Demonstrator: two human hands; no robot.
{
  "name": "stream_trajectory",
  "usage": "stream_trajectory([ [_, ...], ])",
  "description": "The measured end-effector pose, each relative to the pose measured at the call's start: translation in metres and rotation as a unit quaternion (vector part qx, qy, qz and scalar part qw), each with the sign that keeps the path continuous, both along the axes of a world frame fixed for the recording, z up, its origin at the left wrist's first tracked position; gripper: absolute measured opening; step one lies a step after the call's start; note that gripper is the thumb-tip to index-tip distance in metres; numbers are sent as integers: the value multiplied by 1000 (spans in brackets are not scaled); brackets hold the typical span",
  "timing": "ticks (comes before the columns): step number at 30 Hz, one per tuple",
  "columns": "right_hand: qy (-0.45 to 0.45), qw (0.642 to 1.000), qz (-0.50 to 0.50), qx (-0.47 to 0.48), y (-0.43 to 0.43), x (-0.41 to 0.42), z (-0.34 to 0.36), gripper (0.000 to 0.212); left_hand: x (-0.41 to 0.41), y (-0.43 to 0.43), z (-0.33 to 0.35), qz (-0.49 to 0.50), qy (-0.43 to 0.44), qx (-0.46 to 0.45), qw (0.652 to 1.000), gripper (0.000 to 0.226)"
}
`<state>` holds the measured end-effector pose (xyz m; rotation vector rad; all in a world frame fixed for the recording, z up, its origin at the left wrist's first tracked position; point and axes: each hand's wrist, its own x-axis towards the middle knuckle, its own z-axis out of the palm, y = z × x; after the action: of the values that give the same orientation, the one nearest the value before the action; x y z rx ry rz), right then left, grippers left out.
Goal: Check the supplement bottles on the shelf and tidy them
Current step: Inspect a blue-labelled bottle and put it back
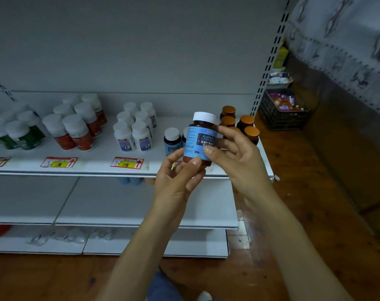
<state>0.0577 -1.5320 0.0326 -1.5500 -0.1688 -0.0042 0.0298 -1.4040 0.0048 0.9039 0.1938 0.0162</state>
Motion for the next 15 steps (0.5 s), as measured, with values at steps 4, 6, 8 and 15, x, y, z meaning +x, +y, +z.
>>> stream_trajectory([
  [4,30,999,9,22,2,-1,-7,50,4,4,-4,13,-11,78,997,49],
  [6,39,999,9,30,2,-2,-8,47,5,6,-6,17,-22,99,995,44],
  [8,42,998,6,40,2,-2,-9,45,5,6,-4,23,-17,107,994,45],
  [15,45,998,-7,53,6,0,-7,40,2,7,3,104,-105,335,930,59],
])
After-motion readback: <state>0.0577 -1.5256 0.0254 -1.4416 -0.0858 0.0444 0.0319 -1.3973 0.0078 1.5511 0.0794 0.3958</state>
